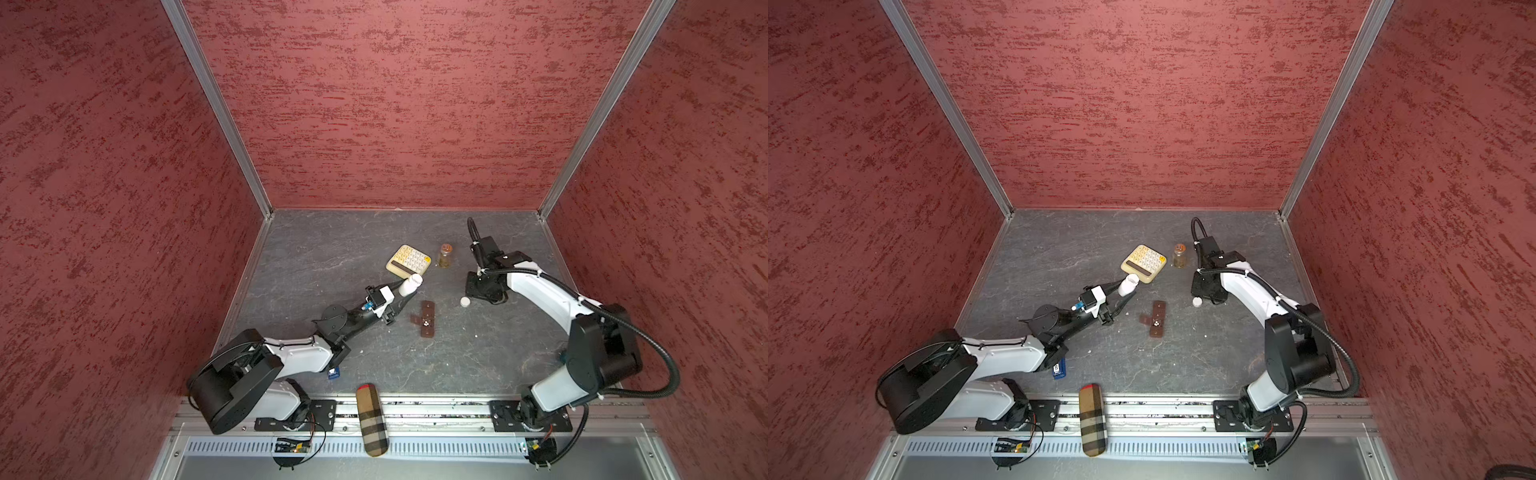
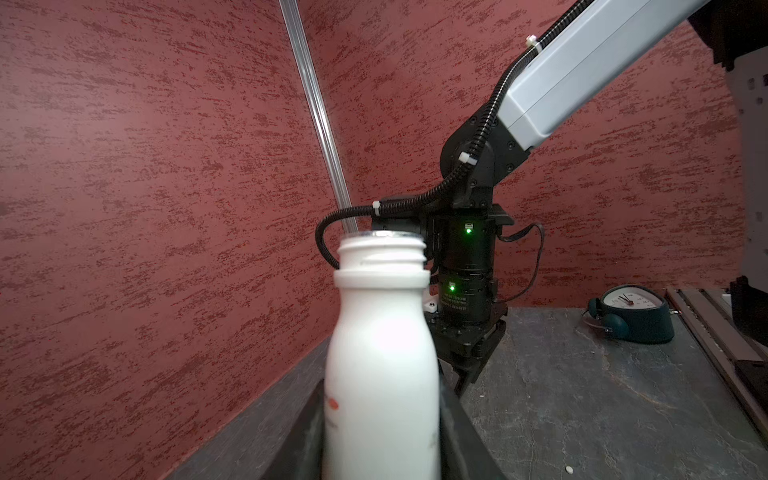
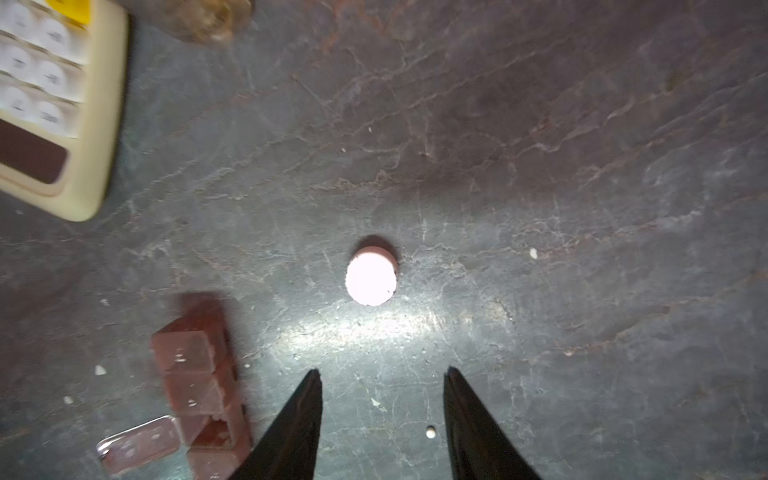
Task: Sort the pills into containers
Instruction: 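Raise the bottle upright with the left gripper while right gripper moves to the white cap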
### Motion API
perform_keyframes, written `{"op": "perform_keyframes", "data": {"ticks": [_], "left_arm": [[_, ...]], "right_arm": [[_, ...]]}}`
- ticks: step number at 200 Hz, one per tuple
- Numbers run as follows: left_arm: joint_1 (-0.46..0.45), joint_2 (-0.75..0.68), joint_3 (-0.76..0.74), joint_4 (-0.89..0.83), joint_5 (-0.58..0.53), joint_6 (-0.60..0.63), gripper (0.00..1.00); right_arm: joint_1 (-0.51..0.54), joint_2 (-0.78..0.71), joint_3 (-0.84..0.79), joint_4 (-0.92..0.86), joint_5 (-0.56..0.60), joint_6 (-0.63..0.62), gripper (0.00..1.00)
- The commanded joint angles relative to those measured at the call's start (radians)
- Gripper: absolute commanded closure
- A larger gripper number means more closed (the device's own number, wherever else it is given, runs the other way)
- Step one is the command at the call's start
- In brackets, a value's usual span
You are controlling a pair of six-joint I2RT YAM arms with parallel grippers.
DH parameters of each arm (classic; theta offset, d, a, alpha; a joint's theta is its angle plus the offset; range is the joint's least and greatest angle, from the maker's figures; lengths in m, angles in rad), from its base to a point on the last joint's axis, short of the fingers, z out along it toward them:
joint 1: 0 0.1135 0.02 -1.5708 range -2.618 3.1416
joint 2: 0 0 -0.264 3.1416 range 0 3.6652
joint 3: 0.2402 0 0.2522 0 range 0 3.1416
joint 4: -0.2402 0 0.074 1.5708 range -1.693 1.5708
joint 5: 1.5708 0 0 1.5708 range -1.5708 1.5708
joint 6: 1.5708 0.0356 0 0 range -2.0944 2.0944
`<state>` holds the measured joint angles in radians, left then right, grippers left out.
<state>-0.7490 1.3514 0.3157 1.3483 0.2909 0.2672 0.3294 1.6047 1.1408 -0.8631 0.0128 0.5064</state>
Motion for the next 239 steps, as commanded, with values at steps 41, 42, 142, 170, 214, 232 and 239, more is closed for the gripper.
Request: {"op": "perform_keyframes", "data": {"ticks": [41, 42, 142, 170, 214, 232, 239], "left_arm": [[-0.011, 0.008, -0.041, 0.011, -0.035, 0.015, 1.0], [-0.011, 0.008, -0.041, 0.012, -0.034, 0.015, 1.0], [-0.009, 0.065, -0.037, 0.061, -0.014, 0.011, 1.0], [-0.009, 0.073, -0.031, 0.057, -0.009, 0.014, 1.0], [-0.008, 0.087, -0.023, 0.063, 0.001, 0.014, 1.0], [-0.007, 0.088, -0.024, 0.063, 0.001, 0.013, 1.0], [-0.007, 0.087, -0.024, 0.063, 0.001, 0.014, 1.0]], "right_arm": [[0.035, 0.127, 0.094, -0.032, 0.048, -0.019, 0.48], [0.035, 0.129, 0.096, -0.032, 0.048, -0.019, 0.48], [0.038, 0.265, 0.154, -0.025, 0.056, -0.014, 0.47], [0.038, 0.279, 0.148, -0.014, 0.05, -0.011, 0.49], [0.039, 0.297, 0.155, -0.01, 0.056, -0.011, 0.53], [0.039, 0.302, 0.155, -0.011, 0.055, -0.01, 0.55], [0.039, 0.302, 0.156, -0.011, 0.055, -0.011, 0.56]]}}
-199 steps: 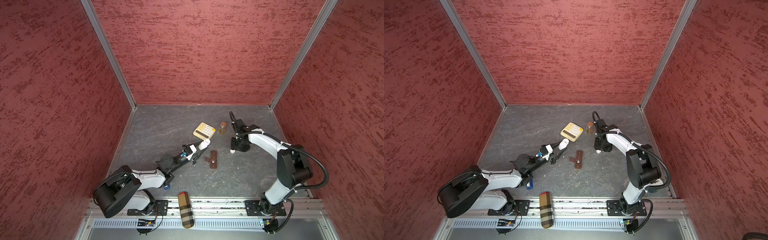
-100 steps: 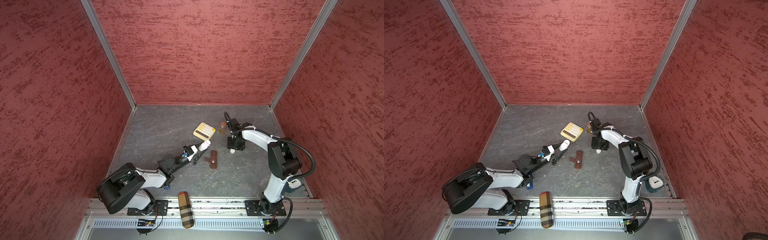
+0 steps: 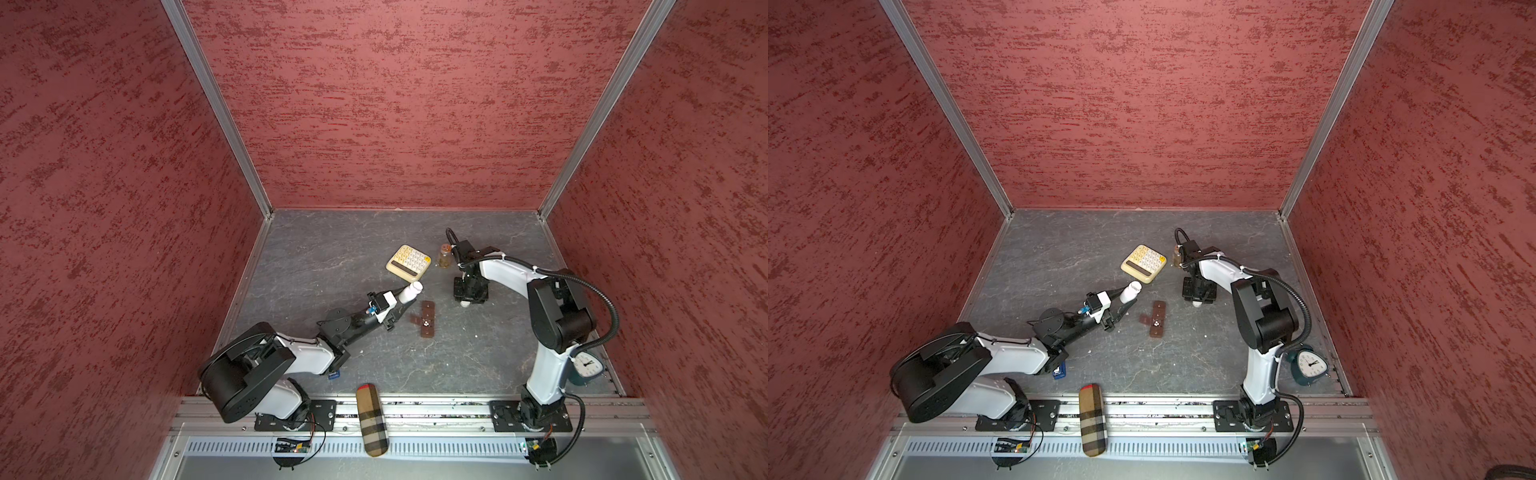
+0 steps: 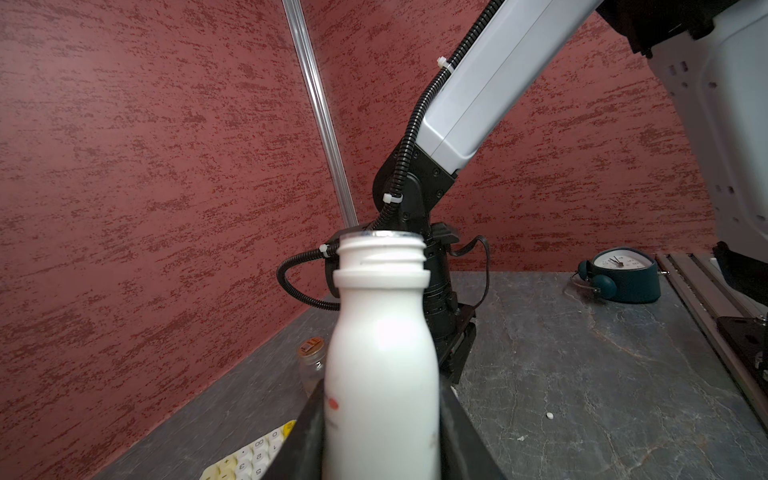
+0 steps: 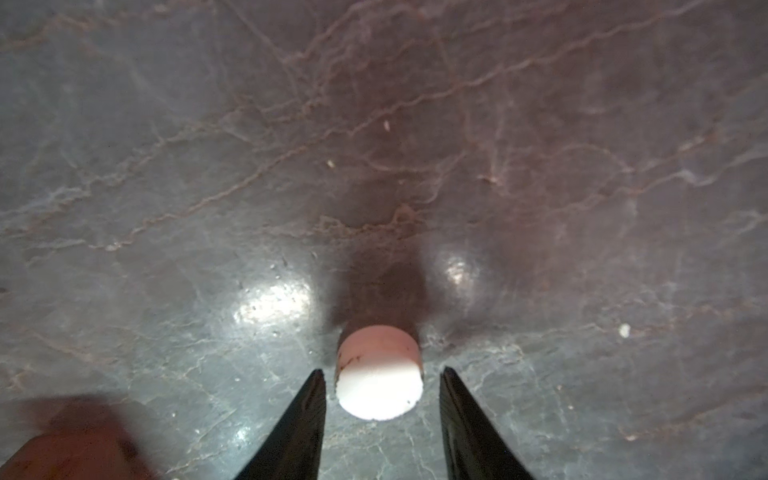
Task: Sort the pills into containers
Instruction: 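Raise the bottle upright with the left gripper while right gripper moves to the white cap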
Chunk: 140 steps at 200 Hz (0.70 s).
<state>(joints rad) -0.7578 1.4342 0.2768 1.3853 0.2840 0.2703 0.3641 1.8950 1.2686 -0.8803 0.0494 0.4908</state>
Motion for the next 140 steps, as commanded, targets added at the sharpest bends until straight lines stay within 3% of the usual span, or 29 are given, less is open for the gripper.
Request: {"op": "perform_keyframes", "data": {"ticks": [1, 88, 140], "left_arm": [[0.002, 0.005, 0.015, 0.026, 0.008, 0.011, 1.0], [0.003, 0.009, 0.014, 0.026, 0.01, 0.01, 1.0], [0.015, 0.042, 0.024, 0.026, 0.024, -0.012, 1.0]], "right_arm": [[0.004, 0.012, 0.028, 0.006, 0.018, 0.005, 0.56], [0.004, 0.012, 0.03, 0.007, 0.02, -0.001, 0.64], [0.005, -0.061, 0.053, -0.044, 0.009, -0.001, 0.69]]}}
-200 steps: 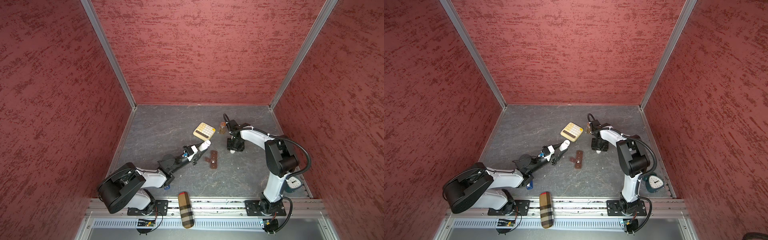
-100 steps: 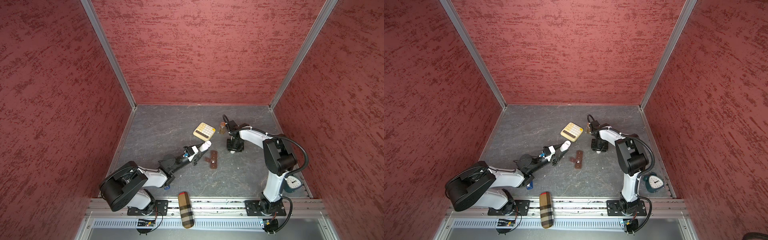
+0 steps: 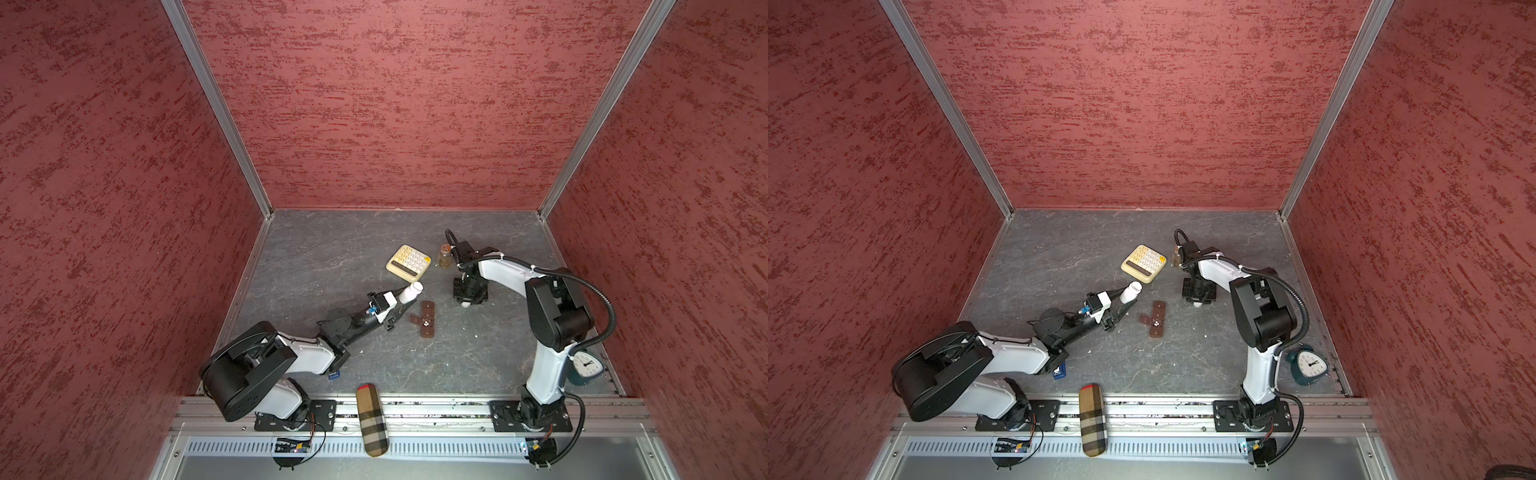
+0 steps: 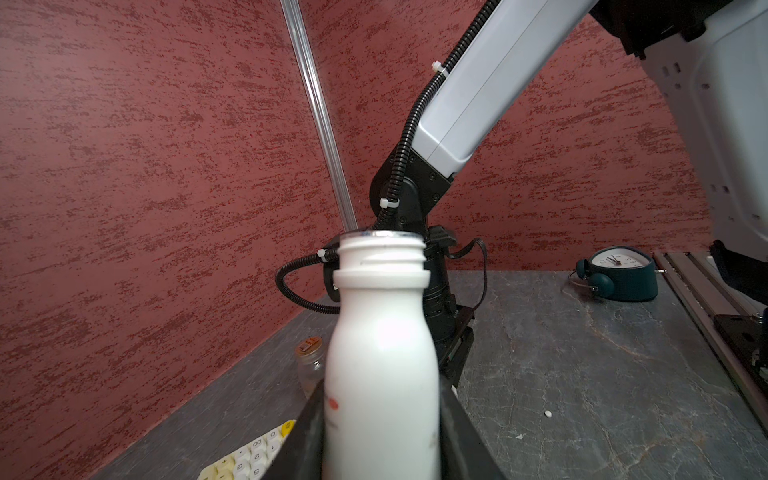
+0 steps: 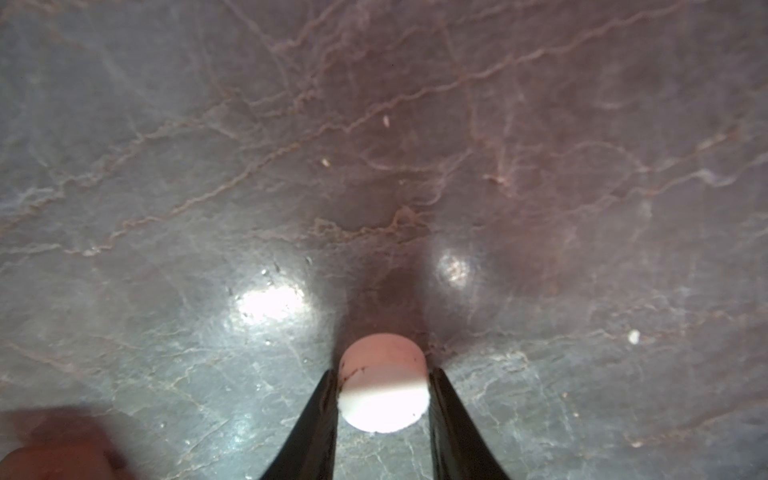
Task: Sort the pills into containers
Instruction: 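Raise the bottle upright with the left gripper while right gripper moves to the white cap, then carry the white cap with the right gripper onto the bottle held by the left gripper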
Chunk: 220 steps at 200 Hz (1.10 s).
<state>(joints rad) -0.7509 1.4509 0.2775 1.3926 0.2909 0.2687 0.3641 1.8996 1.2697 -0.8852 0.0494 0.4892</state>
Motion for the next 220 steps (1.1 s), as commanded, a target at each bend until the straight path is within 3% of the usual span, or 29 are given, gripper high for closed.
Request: {"op": "perform_keyframes", "data": {"ticks": [1, 64, 121, 170, 220], "left_arm": [[0.008, 0.026, 0.023, 0.019, 0.017, -0.011, 1.0], [0.007, 0.17, 0.141, 0.02, 0.049, -0.037, 1.0], [0.002, 0.307, 0.292, 0.02, 0.085, -0.068, 1.0], [0.002, 0.36, 0.346, 0.02, 0.112, -0.098, 1.0], [0.0, 0.386, 0.364, 0.02, 0.129, -0.111, 1.0]], "right_arm": [[0.005, -0.068, 0.052, -0.042, 0.007, 0.0, 0.69], [0.004, -0.315, 0.242, -0.232, -0.1, -0.071, 0.7], [0.002, -0.471, 0.427, -0.337, -0.348, -0.176, 0.71], [0.007, -0.484, 0.432, -0.335, -0.51, -0.199, 0.73], [0.032, -0.465, 0.406, -0.339, -0.563, -0.221, 0.74]]}}
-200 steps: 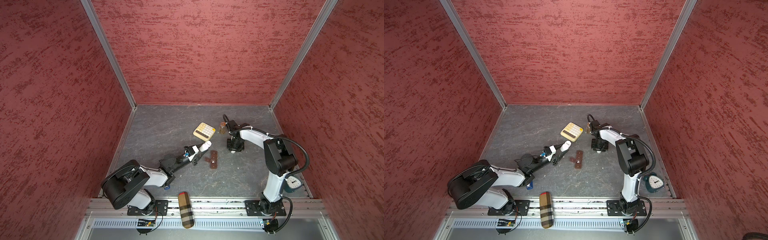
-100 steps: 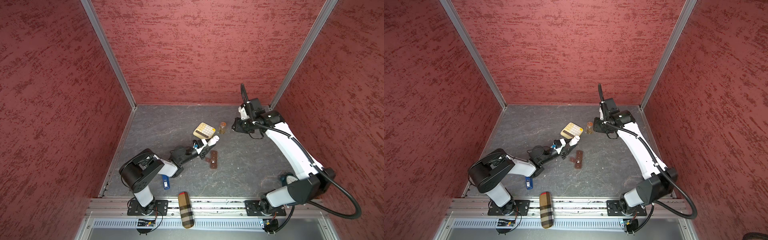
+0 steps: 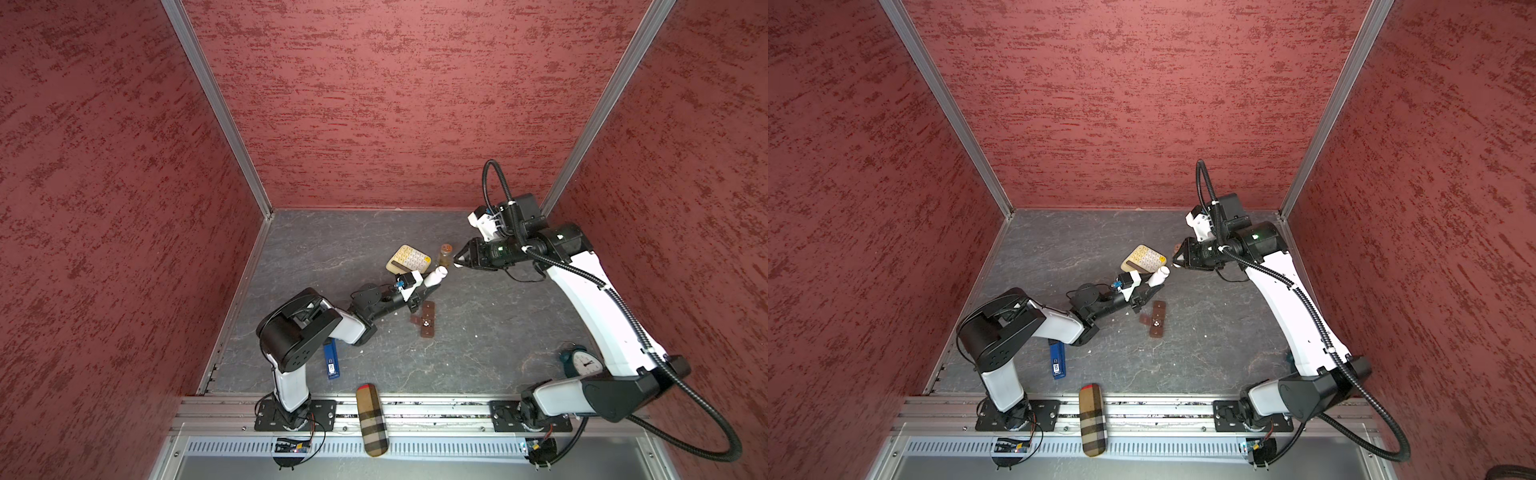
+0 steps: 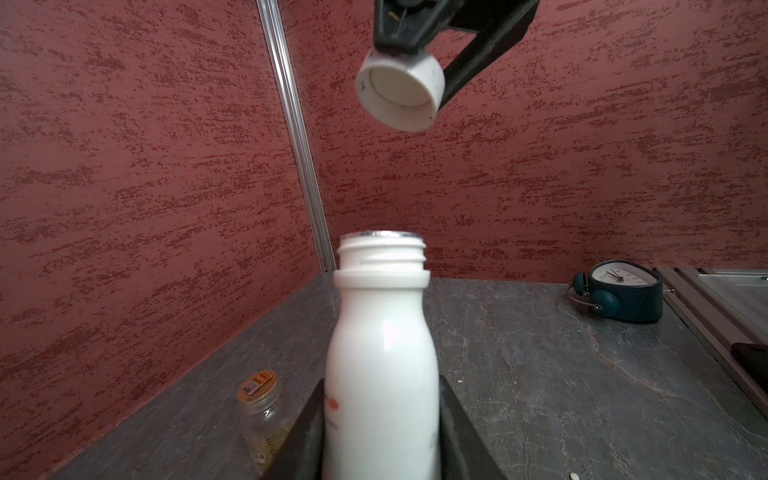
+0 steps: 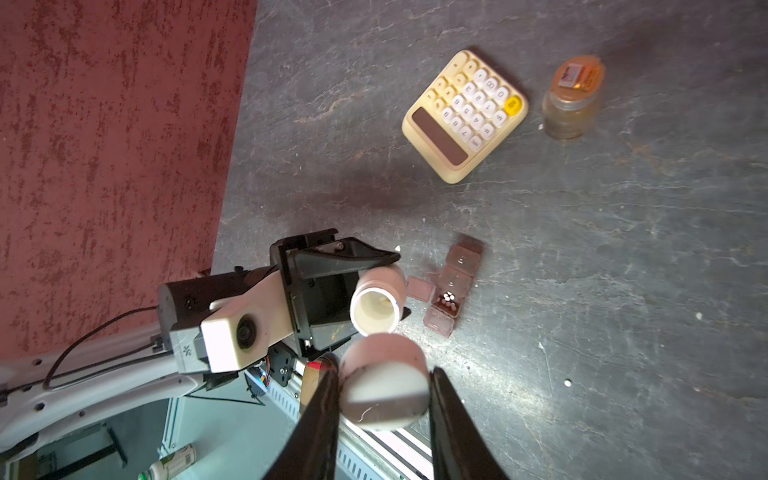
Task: Sort the pills into containers
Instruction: 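Carry the white cap with the right gripper onto the bottle held by the left gripper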
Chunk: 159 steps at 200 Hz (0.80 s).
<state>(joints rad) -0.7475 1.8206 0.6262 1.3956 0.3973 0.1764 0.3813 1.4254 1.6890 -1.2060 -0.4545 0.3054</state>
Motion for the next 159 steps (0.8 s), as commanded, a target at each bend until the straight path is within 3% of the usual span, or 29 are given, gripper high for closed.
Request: {"op": "perform_keyframes", "data": {"ticks": [1, 159], "left_arm": [[-0.004, 0.017, 0.015, 0.017, 0.023, -0.018, 1.0], [-0.027, -0.011, 0.006, 0.016, 0.032, 0.008, 1.0]], "right_arm": [[0.014, 0.009, -0.014, -0.018, -0.058, -0.038, 0.74], [0.019, 0.069, -0.07, -0.044, -0.079, -0.091, 0.73]]}}
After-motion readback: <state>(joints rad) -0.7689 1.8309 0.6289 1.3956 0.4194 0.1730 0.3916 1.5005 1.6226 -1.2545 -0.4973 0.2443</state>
